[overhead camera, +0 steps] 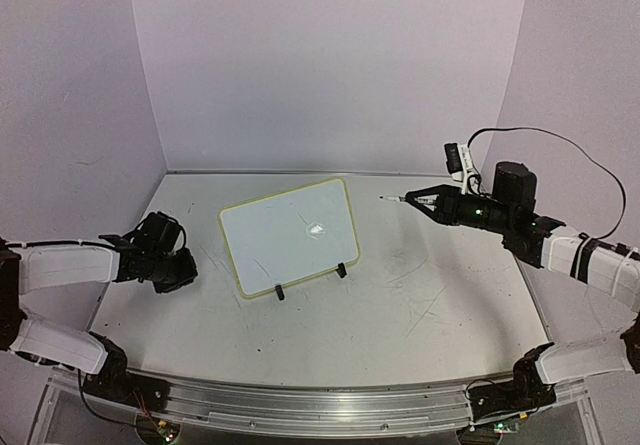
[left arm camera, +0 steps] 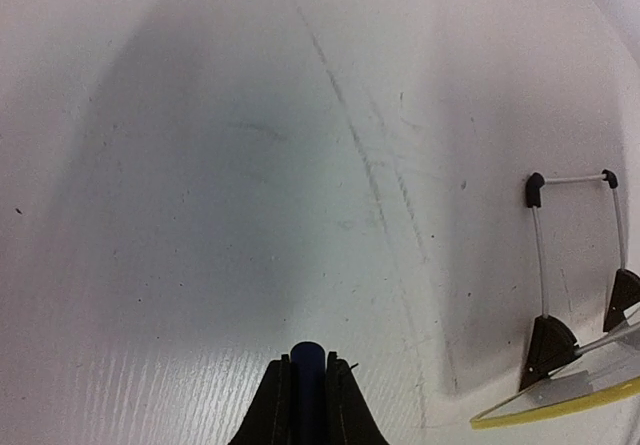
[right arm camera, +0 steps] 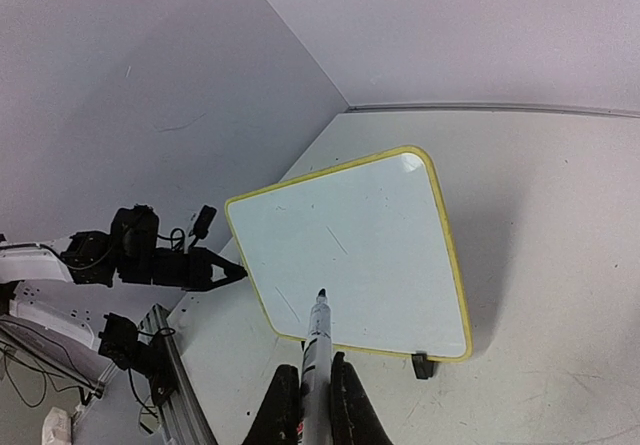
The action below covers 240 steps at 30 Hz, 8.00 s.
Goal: Write a sentence on the whiteboard
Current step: Place the pen cap at the center of the board, then hold the whiteboard on the whiteboard stand, then write on the whiteboard with the whiteboard marker without the cap.
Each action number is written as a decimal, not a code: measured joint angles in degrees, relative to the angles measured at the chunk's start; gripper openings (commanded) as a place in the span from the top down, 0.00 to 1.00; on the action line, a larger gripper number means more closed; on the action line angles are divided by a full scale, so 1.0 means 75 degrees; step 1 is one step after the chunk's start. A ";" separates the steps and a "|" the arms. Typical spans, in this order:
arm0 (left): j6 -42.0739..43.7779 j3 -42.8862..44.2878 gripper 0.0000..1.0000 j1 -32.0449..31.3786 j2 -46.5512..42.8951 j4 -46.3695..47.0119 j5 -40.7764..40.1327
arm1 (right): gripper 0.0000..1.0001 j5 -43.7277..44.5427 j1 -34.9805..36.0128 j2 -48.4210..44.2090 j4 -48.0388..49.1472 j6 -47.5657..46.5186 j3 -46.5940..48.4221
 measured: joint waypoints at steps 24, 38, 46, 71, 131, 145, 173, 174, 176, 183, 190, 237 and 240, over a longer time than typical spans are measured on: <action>-0.0289 -0.1725 0.58 0.0801 0.0108 0.2113 0.1591 | 1.00 -0.0009 0.0303 0.0114 0.0187 0.0015 -0.0085; 0.0041 -0.1081 0.28 0.0804 -0.2200 0.0970 0.0976 | 1.00 0.0848 0.0391 0.0356 -0.1247 -0.0871 0.0122; 0.0813 -0.0044 0.21 0.0804 -0.3008 0.1070 0.1075 | 1.00 0.2430 0.1877 0.0766 -0.2489 -0.1547 0.0927; 0.0845 -0.0586 0.44 0.2165 -0.0224 0.5467 0.6796 | 1.00 0.3928 0.4843 0.6216 -0.2573 -0.2407 0.7122; 0.3150 -0.0988 1.00 0.1958 0.0962 0.7396 0.6948 | 1.00 0.3794 0.4712 0.7563 -0.2766 -0.2457 0.8661; 0.3147 -0.0988 1.00 0.1944 0.0941 0.7391 0.6945 | 1.00 0.3832 0.4712 0.7603 -0.2786 -0.2430 0.8676; 0.3144 -0.0991 1.00 0.1947 0.0906 0.7265 0.6779 | 1.00 0.4252 0.4771 0.7589 -0.2521 -0.2308 0.8279; 0.3144 -0.0991 1.00 0.1947 0.0906 0.7265 0.6779 | 1.00 0.4278 0.4771 0.7557 -0.2509 -0.2308 0.8221; 0.3142 -0.0991 1.00 0.1947 0.0906 0.7268 0.6779 | 1.00 0.4339 0.4765 0.7484 -0.2477 -0.2305 0.8107; 0.3139 -0.0991 1.00 0.1947 0.0906 0.7268 0.6805 | 1.00 0.4517 0.4741 0.7321 -0.2433 -0.2276 0.7915; 0.3136 -0.0988 1.00 0.1947 0.0906 0.7268 0.6814 | 1.00 0.4707 0.4712 0.7201 -0.2381 -0.2226 0.7796; 0.3127 -0.0988 1.00 0.1947 0.0906 0.7329 0.7009 | 1.00 0.4313 0.4677 0.7020 -0.1918 -0.2366 0.7361; 0.3127 -0.0988 1.00 0.1944 0.0906 0.7335 0.7015 | 1.00 0.4316 0.4677 0.7020 -0.1918 -0.2361 0.7361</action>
